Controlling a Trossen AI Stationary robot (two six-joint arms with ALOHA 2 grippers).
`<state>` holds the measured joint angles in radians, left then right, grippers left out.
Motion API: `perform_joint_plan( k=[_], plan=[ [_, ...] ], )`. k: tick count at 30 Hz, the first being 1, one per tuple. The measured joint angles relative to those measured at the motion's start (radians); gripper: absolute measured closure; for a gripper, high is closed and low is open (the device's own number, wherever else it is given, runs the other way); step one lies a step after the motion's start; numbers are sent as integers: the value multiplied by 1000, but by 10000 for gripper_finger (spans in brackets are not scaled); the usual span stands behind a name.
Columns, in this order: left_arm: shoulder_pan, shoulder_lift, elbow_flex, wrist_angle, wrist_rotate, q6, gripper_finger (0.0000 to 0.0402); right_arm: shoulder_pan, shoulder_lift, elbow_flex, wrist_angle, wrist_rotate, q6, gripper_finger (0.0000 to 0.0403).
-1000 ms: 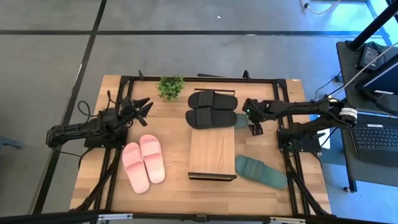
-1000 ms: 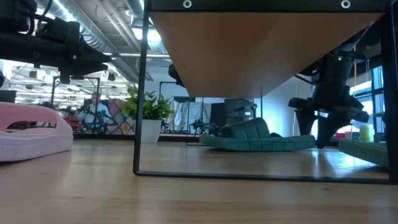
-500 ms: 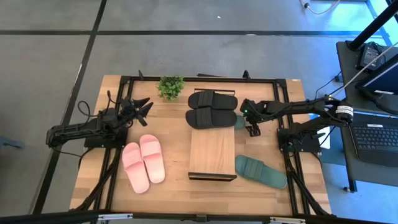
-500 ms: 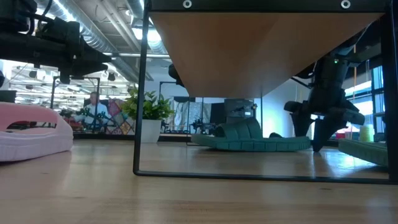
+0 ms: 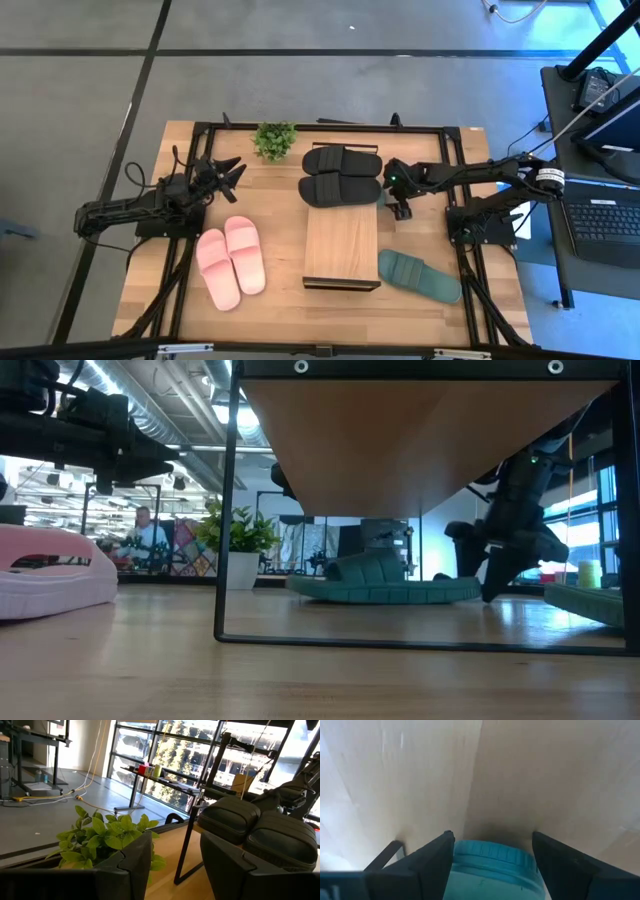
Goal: Pick and place slides into the shelf
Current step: Put the right green slide under the shelf
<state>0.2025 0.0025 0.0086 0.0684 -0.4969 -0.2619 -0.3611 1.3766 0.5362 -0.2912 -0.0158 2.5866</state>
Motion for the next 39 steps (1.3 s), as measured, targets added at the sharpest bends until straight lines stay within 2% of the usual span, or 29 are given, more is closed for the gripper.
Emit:
perform_joint_plan(
  k=[16, 23, 27, 34, 39],
  plan=[
    [0, 0, 0, 0, 0, 2, 240, -1, -2, 1, -40, 10, -2, 134],
    [0, 0, 0, 0, 0, 3, 240, -1, -2, 46, -68, 57, -109, 134],
    [0, 0, 0, 0, 22, 3, 240, -1, -2, 115, -191, 111, -161, 134],
    [-1, 0, 0, -9, 212, 3, 240, -1, -2, 313, -544, 255, -265, 134],
    [-1, 17, 0, -25, 326, 8, 240, -1, -2, 488, -743, 432, -451, 134]
  ],
)
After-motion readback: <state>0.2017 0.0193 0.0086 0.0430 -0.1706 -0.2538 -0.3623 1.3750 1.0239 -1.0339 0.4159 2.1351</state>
